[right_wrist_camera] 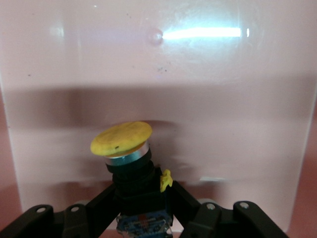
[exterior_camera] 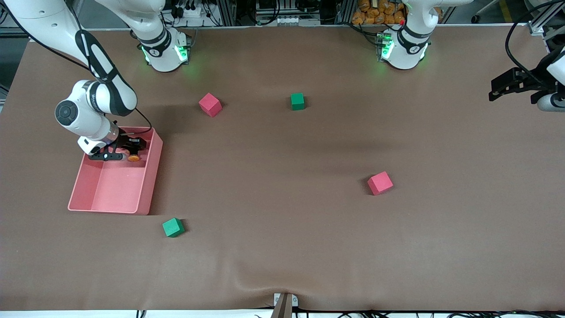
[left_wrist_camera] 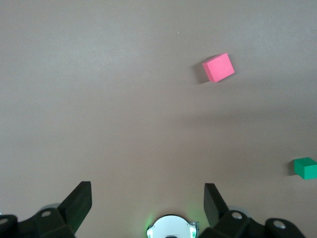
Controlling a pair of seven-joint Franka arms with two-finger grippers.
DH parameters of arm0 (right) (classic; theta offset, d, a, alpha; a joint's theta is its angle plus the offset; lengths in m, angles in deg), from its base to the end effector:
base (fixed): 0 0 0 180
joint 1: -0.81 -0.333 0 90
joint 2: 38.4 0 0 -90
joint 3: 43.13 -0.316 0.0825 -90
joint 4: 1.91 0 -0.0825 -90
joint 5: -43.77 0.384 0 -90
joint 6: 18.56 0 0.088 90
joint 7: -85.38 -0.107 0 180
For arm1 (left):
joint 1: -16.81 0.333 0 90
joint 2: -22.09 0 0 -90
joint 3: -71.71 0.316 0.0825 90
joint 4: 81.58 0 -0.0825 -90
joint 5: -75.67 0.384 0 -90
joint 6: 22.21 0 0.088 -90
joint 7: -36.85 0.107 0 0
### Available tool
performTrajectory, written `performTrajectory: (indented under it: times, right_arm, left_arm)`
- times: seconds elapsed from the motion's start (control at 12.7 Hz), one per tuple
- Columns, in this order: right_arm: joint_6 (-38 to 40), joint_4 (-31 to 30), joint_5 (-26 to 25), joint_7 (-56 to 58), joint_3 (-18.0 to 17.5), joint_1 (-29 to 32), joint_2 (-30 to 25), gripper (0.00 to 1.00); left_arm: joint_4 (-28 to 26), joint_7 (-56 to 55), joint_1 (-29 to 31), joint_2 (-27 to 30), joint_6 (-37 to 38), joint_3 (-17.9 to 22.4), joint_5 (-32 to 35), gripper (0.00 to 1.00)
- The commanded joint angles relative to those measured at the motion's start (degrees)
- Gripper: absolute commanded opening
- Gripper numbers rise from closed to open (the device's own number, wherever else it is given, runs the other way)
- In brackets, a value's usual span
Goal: Place and upright button with both arms
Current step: 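Lower the right gripper and close it around the button body, then lift the button out of the tray and carry it to mid-table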
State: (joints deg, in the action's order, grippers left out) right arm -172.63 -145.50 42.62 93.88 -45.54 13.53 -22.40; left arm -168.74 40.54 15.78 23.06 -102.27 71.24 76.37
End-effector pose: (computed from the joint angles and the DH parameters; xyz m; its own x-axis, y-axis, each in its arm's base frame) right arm 0.4480 -0.0796 0.1681 0.9955 -0.0132 -0.0941 -0.0151 -0.9997 -0.0187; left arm 0.5307 -0.0125 0.6424 0.9903 -0.0882 -0.1073 -0.0893 -0.9960 -0.0054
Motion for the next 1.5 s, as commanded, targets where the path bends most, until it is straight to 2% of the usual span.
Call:
performTrajectory:
  times: [0.0,0.24,0.39,0.63,0.87,1.18,1.42]
  right_arm:
    - [-0.02,-0.73,-0.52,1.25,-0.41,0.82,-1.57,0.0]
    - [4.55,0.67,-0.52,1.25,-0.5,0.55,-7.99,0.0]
    - [8.41,4.18,-0.61,3.52,-0.85,0.12,-10.28,0.0]
    - [23.93,16.8,-0.35,3.28,-1.29,-1.98,-9.5,0.0]
    - [33.37,30.44,-0.26,0.05,-1.2,-8.83,-4.85,0.0]
    - [33.66,43.63,-0.34,-16.02,-1.11,-20.42,4.45,0.0]
    - [31.65,50.75,-1.05,-28.34,-1.11,-28.51,11.22,0.01]
  left_arm:
    - [0.85,0.0,0.41,-0.44,0.69,-0.14,-0.7,1.0]
    - [0.85,0.09,0.41,-0.44,0.69,-0.14,-0.7,1.0]
    - [0.77,0.09,0.41,-0.44,0.69,-0.14,-0.7,1.0]
    - [0.76,0.0,0.24,-0.44,0.69,-0.14,-0.7,1.0]
    - [0.77,0.0,0.24,-0.44,0.69,-0.14,-0.79,1.0]
    - [0.59,0.0,0.41,-0.44,0.69,-0.14,-0.79,1.0]
    - [0.68,0.0,0.33,-0.44,0.69,-0.14,-0.79,1.0]
